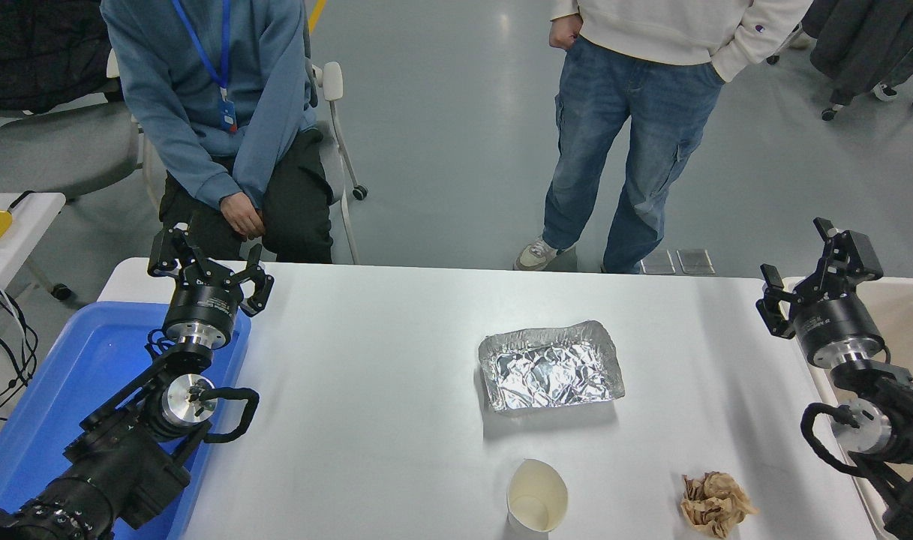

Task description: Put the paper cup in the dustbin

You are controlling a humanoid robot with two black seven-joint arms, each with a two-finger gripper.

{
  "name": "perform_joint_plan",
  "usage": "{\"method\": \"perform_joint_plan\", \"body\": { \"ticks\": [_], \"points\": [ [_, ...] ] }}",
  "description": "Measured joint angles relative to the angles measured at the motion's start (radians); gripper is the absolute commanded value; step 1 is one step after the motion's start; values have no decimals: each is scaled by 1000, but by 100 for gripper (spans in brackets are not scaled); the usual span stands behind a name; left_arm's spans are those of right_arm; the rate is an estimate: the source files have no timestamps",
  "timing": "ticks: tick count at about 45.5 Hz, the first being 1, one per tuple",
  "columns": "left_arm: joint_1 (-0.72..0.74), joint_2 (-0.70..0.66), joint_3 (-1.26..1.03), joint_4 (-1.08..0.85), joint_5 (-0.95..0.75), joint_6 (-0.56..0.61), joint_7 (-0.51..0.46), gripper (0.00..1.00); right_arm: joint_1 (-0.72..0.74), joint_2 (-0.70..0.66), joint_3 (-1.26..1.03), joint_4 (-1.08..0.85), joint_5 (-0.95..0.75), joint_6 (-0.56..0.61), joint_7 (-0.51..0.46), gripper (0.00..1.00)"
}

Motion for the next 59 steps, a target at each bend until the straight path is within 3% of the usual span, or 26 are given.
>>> {"method": "perform_joint_plan", "body": {
  "ticks": [30, 46, 59],
  "points": [
    [-2, -2, 0, 0, 1, -1, 2, 100, 19, -15, -8, 37, 2, 1, -21, 100],
    [-2, -2, 0, 0, 1, -1, 2, 100, 18, -129, -44, 233, -28, -12, -121, 100],
    [-2, -2, 0, 0, 1, -1, 2, 100, 27, -288, -167, 458, -175, 6, -185, 100]
  ]
}}
